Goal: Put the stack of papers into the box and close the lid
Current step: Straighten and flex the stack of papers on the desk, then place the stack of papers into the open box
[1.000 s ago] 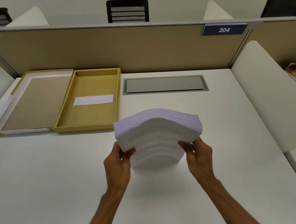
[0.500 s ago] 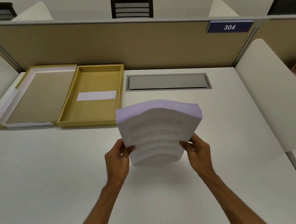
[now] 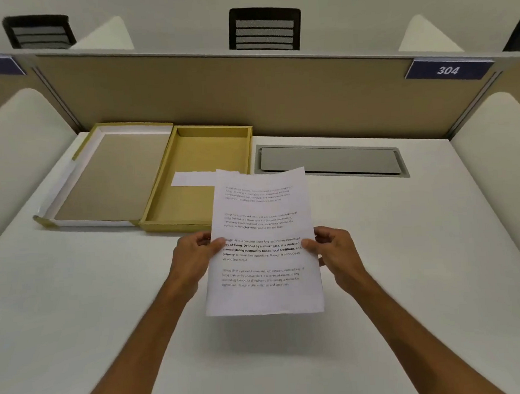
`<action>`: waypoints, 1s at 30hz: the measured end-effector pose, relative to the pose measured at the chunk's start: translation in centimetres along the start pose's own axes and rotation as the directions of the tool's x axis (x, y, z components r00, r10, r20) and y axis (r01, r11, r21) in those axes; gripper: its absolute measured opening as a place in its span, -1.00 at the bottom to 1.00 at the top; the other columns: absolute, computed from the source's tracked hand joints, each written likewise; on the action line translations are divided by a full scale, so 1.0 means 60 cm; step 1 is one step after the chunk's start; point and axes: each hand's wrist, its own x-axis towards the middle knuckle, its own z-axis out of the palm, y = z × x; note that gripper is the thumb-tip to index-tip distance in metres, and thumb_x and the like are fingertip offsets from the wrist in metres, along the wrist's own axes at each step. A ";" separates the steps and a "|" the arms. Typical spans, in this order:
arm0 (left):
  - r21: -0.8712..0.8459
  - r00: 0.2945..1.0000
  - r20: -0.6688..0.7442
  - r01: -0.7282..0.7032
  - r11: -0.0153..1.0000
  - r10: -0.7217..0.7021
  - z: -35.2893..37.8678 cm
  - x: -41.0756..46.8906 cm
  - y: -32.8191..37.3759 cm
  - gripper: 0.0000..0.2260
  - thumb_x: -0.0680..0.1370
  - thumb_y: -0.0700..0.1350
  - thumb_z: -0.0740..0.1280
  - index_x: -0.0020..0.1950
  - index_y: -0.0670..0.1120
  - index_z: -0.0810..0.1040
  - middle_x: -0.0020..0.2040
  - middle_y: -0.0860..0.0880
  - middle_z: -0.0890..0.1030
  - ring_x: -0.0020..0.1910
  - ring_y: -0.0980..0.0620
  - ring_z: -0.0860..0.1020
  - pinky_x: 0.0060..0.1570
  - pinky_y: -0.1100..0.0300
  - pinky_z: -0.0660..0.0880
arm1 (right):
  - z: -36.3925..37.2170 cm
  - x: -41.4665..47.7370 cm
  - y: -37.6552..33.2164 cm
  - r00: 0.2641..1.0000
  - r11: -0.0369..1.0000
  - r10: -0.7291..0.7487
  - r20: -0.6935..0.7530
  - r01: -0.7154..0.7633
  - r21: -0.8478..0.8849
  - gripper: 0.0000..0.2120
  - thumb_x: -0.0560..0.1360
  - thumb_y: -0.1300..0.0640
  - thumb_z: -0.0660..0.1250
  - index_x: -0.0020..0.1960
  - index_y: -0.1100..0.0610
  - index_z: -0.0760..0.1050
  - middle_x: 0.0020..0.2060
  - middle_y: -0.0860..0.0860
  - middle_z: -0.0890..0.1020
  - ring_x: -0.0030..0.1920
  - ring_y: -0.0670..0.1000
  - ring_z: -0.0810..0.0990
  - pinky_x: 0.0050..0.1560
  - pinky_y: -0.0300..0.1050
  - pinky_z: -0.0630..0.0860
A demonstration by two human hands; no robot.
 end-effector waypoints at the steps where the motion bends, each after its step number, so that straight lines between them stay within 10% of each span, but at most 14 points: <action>1: 0.006 1.000 0.005 0.021 1.000 -0.021 -0.016 0.014 0.007 -0.87 0.51 -0.19 0.45 0.05 -0.07 0.67 -0.07 -0.01 0.75 -0.14 0.00 0.73 -0.10 0.08 0.64 | 0.017 0.013 -0.007 1.000 1.000 0.023 -0.005 -0.023 -0.005 -0.80 0.52 0.29 0.42 0.14 0.19 0.68 -0.06 0.06 0.78 -0.07 0.14 0.76 -0.19 0.03 0.68; 14: 0.196 0.998 -0.058 0.016 0.980 -0.005 -0.165 0.304 0.117 -0.86 0.48 -0.17 0.49 0.02 -0.14 0.68 -0.01 -0.10 0.73 -0.10 -0.09 0.70 0.00 -0.03 0.64 | 0.232 0.266 -0.116 0.984 0.987 0.112 -0.138 -0.126 -0.098 -0.86 0.49 0.26 0.46 0.04 0.20 0.68 -0.01 0.07 0.76 -0.13 0.08 0.75 -0.22 -0.03 0.71; 19: 0.336 0.996 -0.088 0.059 0.940 -0.031 -0.173 0.422 0.130 -0.88 0.53 -0.15 0.44 0.02 -0.12 0.58 0.11 -0.15 0.68 -0.18 -0.04 0.64 -0.27 0.14 0.55 | 0.299 0.377 -0.130 0.968 0.960 0.126 -0.219 -0.175 -0.219 -0.87 0.51 0.21 0.46 -0.08 0.28 0.59 0.00 0.09 0.71 -0.12 0.10 0.72 -0.17 -0.06 0.70; 30: 0.702 1.000 -0.029 0.013 0.712 0.010 -0.153 0.544 0.101 -0.77 0.58 -0.07 0.36 0.15 -0.18 0.56 0.12 -0.17 0.65 0.00 -0.18 0.65 0.05 -0.09 0.62 | 0.346 0.482 -0.090 0.928 0.873 0.146 -0.344 -0.285 -0.397 -0.84 0.48 0.14 0.50 -0.06 0.24 0.62 -0.09 0.09 0.70 -0.17 0.10 0.70 -0.05 0.05 0.71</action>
